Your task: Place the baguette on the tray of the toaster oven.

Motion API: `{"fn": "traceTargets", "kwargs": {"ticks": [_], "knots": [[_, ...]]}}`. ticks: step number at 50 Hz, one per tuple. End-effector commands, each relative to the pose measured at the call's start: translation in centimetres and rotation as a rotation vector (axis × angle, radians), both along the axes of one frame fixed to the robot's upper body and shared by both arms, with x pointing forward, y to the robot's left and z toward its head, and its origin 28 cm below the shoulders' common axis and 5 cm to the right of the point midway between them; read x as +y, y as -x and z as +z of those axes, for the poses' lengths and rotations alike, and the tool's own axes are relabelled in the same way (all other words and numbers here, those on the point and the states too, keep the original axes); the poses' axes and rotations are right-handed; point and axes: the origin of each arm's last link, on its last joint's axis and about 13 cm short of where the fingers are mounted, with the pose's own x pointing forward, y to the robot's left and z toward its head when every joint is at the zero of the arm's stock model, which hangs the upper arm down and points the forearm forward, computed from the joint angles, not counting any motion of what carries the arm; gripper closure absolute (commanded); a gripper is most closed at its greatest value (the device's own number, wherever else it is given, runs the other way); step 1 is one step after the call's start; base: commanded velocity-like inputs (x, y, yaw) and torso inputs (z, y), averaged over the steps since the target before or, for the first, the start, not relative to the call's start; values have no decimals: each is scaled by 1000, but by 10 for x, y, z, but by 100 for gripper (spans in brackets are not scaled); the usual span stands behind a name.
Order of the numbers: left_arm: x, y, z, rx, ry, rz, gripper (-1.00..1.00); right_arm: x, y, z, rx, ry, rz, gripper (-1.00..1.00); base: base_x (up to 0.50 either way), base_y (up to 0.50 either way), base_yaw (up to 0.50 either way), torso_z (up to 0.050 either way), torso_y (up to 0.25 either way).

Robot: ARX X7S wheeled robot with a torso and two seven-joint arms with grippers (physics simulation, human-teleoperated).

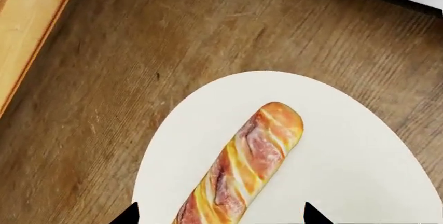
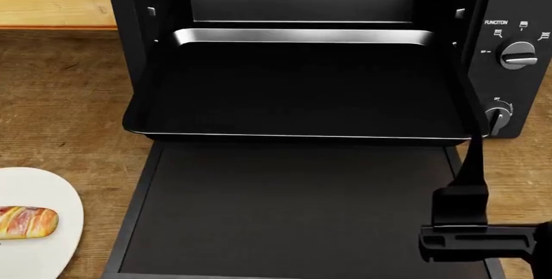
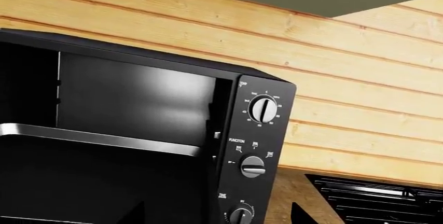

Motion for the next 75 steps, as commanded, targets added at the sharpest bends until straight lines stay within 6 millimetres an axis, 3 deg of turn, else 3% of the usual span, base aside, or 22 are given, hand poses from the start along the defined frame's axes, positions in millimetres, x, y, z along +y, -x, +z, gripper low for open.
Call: {"fn": "traceTargets", "kwargs": {"ticks": [1, 12, 26, 39, 40, 54, 69, 75], "knots": [[2, -16, -4, 58, -45, -18, -100, 1, 0, 2, 4, 13, 3, -100, 0, 0, 0, 0, 0], [1, -32, -7, 78, -59, -6, -100, 1, 1, 1, 10, 14, 1, -100, 0, 0, 0, 0, 0], [-2, -47, -26, 119, -66, 0, -100, -1, 5, -1, 15, 11, -5, -100, 0, 0, 0, 0, 0], [-8, -42, -28, 163, -70, -16, -100, -2, 6, -1, 12, 8, -9, -100, 0, 0, 0, 0, 0], [-7, -41, -27, 163, -69, -17, 100, -2, 6, -1, 12, 8, -7, -100, 0, 0, 0, 0, 0], [-12, -33, -11, 137, -75, -52, 100, -3, 8, 2, 3, 5, -10, -100, 0, 0, 0, 0, 0], [-16, -16, 27, 43, -105, -65, 100, -3, 8, 1, -1, -2, -7, -100, 0, 0, 0, 0, 0], [-18, -10, 51, -33, -105, -93, 100, -3, 9, 1, 1, -2, -5, -100, 0, 0, 0, 0, 0]]}}
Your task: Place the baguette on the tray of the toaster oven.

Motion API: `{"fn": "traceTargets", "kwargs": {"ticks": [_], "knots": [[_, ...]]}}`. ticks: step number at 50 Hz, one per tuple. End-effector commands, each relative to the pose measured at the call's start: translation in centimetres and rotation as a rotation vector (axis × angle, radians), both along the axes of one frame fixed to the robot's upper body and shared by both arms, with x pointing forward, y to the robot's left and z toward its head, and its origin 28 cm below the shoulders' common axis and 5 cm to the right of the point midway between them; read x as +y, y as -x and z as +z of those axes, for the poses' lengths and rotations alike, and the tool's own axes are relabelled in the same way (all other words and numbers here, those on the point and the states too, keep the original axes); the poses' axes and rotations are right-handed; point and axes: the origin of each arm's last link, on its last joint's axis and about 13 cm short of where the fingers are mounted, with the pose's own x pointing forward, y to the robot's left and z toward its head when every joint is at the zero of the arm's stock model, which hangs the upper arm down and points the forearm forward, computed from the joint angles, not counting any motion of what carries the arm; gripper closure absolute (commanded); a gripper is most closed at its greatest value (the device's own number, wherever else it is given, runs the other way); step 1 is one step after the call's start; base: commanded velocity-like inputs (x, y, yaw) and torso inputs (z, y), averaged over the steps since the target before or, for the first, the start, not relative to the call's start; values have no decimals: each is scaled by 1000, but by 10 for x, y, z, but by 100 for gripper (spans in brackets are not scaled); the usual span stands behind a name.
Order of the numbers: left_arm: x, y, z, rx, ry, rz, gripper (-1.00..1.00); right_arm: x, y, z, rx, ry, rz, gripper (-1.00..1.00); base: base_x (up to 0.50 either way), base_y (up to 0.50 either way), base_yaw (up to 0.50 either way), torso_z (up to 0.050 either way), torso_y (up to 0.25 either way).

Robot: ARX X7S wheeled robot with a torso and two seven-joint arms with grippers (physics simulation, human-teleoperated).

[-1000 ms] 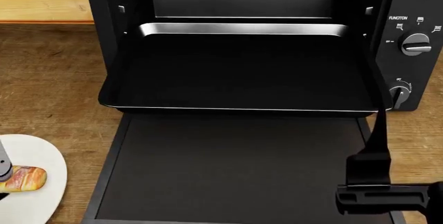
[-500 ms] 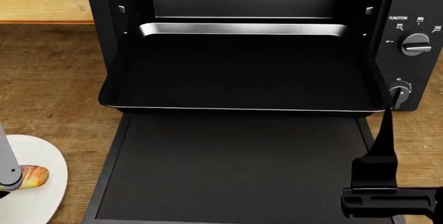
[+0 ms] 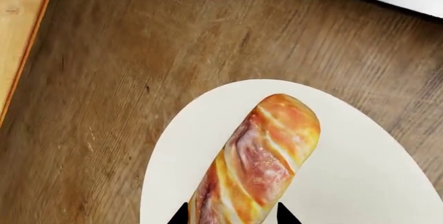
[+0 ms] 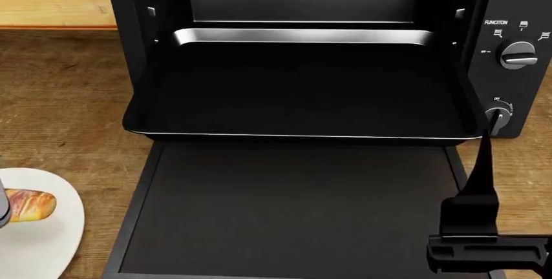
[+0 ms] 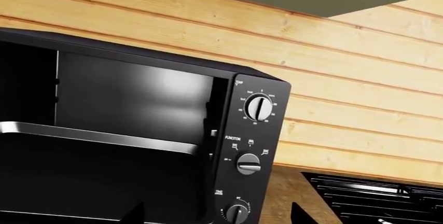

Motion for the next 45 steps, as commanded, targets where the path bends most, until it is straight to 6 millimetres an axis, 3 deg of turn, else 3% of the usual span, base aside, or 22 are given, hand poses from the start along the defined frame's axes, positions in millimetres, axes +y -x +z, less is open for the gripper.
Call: {"fn": "traceTargets", "kwargs": {"ticks": [1, 6, 16, 28, 45], "knots": [[-5, 11, 33, -104, -2, -30, 100, 0, 0, 0, -3, -5, 1, -100, 0, 0, 0, 0, 0], [-9, 13, 54, -176, 11, -50, 100, 3, -1, -4, 0, -19, 15, -100, 0, 0, 0, 0, 0], [-18, 12, 71, -252, 18, -68, 100, 0, 4, 0, -9, -12, 7, -100, 0, 0, 0, 0, 0], [-35, 9, 113, -362, 26, -146, 100, 2, 5, -1, 0, -22, 12, -100, 0, 0, 0, 0, 0], [-59, 9, 128, -503, 122, -180, 100, 1, 9, -2, -1, -30, 12, -100, 0, 0, 0, 0, 1]]}}
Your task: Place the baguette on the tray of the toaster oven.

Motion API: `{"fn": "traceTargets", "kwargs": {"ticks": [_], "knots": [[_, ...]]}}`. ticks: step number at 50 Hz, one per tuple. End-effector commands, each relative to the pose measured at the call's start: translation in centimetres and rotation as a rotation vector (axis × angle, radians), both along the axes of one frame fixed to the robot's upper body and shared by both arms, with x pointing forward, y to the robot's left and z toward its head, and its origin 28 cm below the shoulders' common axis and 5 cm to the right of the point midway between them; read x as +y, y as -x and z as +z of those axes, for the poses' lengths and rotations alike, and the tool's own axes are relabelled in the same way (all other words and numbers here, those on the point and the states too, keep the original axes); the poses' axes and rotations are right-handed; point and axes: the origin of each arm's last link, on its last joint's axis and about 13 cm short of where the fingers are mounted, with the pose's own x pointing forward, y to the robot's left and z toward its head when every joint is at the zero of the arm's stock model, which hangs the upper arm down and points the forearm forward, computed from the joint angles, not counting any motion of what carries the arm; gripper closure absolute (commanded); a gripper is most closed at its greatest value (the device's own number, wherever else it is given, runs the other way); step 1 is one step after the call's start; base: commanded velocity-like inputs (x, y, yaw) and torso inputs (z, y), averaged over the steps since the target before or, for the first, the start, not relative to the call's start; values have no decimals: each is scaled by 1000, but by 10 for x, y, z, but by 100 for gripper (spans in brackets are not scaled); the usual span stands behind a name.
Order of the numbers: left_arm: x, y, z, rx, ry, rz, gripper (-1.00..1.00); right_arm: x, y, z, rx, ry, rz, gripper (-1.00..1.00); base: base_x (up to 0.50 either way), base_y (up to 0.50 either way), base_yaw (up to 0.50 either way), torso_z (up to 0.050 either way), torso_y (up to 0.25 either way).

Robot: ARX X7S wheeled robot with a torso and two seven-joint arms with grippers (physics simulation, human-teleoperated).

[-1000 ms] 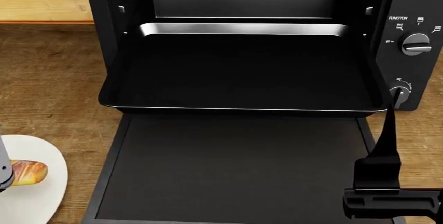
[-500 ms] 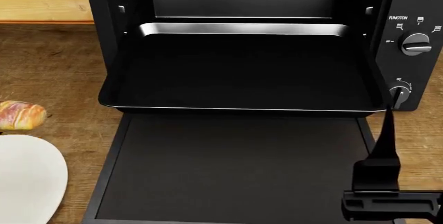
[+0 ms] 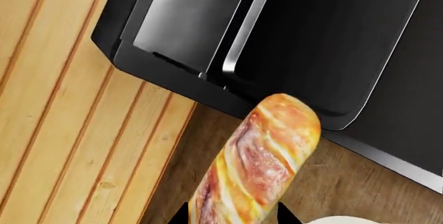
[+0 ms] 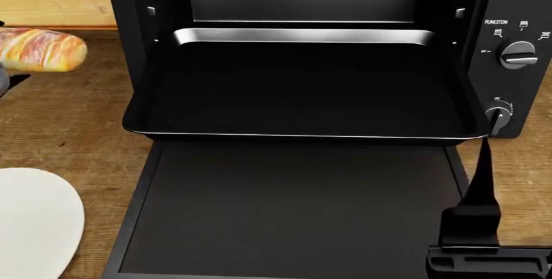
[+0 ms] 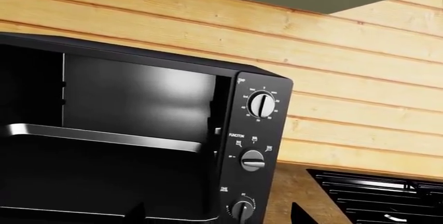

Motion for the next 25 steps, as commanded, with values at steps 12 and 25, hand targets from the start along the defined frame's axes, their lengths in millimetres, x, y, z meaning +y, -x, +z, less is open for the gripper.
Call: {"fn": "traceTargets", "kwargs": {"ticks": [12, 25], "knots": [[-51, -19, 14, -75, 116, -135, 100, 2, 3, 1, 3, -4, 15, -100, 0, 0, 0, 0, 0], [-95, -32, 8, -29, 169, -260, 100, 3, 7, 0, -4, -26, 28, -100, 0, 0, 0, 0, 0]]}}
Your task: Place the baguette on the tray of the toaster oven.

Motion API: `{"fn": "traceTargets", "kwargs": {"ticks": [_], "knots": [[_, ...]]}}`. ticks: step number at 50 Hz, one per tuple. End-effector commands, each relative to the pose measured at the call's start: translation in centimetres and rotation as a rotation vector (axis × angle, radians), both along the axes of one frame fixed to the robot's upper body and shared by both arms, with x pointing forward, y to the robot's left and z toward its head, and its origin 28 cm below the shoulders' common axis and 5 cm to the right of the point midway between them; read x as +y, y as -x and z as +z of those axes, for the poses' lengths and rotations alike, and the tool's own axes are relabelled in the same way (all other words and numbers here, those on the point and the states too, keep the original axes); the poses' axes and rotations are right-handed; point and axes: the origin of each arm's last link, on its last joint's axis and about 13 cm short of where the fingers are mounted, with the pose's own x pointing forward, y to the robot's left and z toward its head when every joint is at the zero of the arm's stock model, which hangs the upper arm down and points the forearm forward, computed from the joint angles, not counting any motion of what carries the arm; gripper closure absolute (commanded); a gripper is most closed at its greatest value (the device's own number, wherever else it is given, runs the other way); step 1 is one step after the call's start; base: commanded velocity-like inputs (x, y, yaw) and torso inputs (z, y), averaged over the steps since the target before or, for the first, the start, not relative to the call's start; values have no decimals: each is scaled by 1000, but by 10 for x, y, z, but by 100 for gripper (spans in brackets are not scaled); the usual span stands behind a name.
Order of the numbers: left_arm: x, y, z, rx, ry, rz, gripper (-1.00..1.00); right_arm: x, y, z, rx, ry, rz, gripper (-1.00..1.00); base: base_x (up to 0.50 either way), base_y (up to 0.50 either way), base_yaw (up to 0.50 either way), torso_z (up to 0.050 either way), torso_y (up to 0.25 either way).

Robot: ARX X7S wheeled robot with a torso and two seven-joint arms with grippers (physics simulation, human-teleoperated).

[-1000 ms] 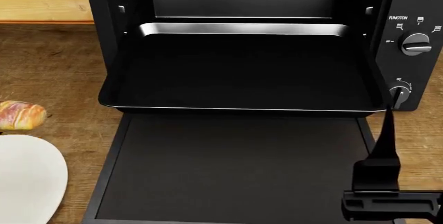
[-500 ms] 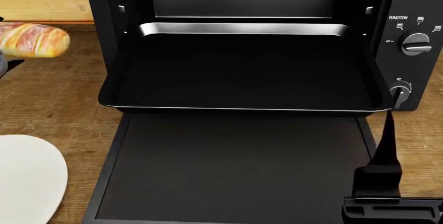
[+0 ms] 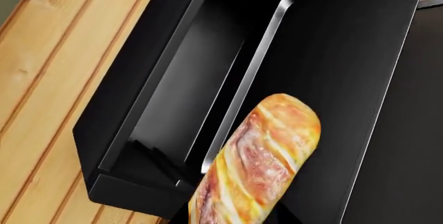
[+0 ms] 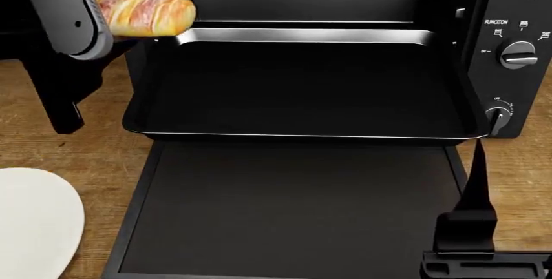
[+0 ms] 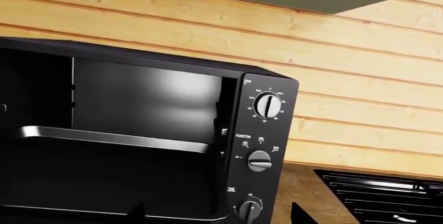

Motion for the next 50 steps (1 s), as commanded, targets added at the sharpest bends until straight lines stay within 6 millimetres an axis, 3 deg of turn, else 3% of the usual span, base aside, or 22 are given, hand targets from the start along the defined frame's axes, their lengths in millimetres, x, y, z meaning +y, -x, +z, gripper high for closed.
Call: {"fn": "traceTargets", "kwargs": {"ticks": [1, 18, 23, 30, 36, 50], "knots": [[-36, -12, -4, 17, 43, -89, 100, -1, 3, 0, -2, -14, 4, -100, 0, 0, 0, 0, 10], [-74, -29, -14, 128, -11, -152, 100, 0, 9, 5, -10, -16, 4, -100, 0, 0, 0, 0, 0], [-77, -35, -17, 148, -12, -152, 100, -1, 10, 7, -11, -8, 4, -100, 0, 0, 0, 0, 0], [-78, -66, -35, 209, 21, -89, 100, -2, 13, 3, -7, -17, -3, -100, 0, 0, 0, 0, 1], [-76, -83, -37, 209, 5, -42, 100, -3, 14, 2, -7, -21, -13, -100, 0, 0, 0, 0, 0], [-98, -94, -45, 225, -15, -81, 100, -4, 14, -2, 5, -21, -11, -100, 0, 0, 0, 0, 0]]}}
